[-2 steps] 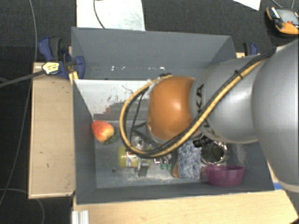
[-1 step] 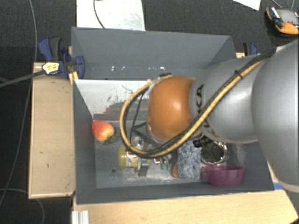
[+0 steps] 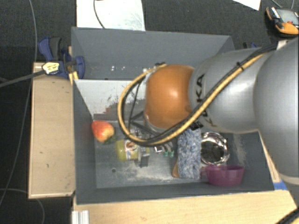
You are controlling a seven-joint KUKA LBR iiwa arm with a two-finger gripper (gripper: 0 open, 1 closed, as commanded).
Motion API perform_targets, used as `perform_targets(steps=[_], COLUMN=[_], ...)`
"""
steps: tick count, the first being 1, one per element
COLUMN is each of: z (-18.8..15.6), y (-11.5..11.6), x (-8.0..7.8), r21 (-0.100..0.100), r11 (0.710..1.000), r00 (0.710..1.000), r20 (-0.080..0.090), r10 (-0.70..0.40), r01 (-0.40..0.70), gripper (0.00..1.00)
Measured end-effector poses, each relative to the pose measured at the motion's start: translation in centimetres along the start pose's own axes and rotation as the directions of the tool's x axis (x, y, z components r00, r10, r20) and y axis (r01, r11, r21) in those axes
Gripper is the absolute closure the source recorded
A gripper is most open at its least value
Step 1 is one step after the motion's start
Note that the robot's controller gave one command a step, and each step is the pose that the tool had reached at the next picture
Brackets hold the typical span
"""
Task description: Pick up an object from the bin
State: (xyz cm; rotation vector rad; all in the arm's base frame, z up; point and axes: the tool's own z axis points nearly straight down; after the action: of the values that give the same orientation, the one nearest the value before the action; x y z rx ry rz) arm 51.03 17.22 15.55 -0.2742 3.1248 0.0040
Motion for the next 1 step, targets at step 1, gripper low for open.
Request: perform_targets(steps=[1], z=[-4.13], y=[0.43], x=[1.55], r21=[-0.001], r11=[0.988], r00=[0.988], r20=[0.001], r10=[0.153], r01=[-0.153], gripper=[0.00])
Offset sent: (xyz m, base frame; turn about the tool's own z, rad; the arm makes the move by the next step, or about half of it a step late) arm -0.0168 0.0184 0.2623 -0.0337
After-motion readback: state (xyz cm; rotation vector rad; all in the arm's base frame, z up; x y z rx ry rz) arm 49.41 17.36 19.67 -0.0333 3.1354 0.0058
